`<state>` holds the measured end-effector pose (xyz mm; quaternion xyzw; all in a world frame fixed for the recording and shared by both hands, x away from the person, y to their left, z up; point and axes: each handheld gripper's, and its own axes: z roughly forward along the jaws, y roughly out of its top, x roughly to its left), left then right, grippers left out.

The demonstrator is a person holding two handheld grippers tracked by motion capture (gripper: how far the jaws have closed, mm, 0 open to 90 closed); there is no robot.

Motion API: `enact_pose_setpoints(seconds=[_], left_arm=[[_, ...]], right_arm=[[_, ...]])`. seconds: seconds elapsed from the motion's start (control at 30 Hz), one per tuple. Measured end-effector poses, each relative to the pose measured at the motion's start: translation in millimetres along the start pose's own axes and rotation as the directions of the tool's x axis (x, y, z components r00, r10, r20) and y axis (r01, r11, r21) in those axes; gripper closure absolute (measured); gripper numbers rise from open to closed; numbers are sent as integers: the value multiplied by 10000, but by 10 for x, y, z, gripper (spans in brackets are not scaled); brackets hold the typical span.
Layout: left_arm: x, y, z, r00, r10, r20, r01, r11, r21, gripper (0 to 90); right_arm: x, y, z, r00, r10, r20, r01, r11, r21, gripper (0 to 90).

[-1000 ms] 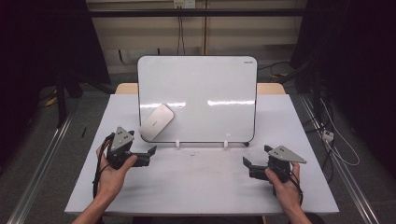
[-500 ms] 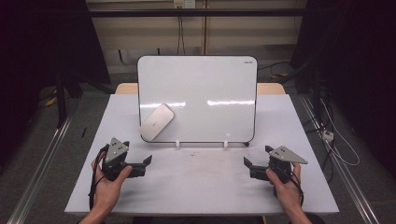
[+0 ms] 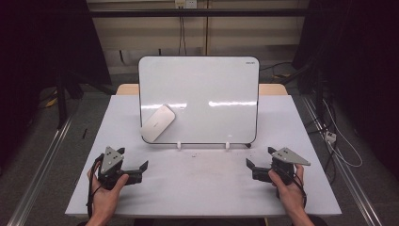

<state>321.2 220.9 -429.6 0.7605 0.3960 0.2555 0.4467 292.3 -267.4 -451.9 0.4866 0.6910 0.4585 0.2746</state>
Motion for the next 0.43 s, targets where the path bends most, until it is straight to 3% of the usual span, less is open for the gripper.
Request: enact_pose_setpoints(seconds=[0.23, 0.43], left_arm=[[-1, -7, -61, 9998, 3, -223, -7, 9998, -206, 44], [26, -8, -70, 9996, -229, -185, 224, 9994, -259, 44]], right_arm=[[-9, -8, -16, 10000, 2, -19, -2, 10000, -1, 47], [-10, -6, -15, 10000, 3, -4, -3, 10000, 13, 48]])
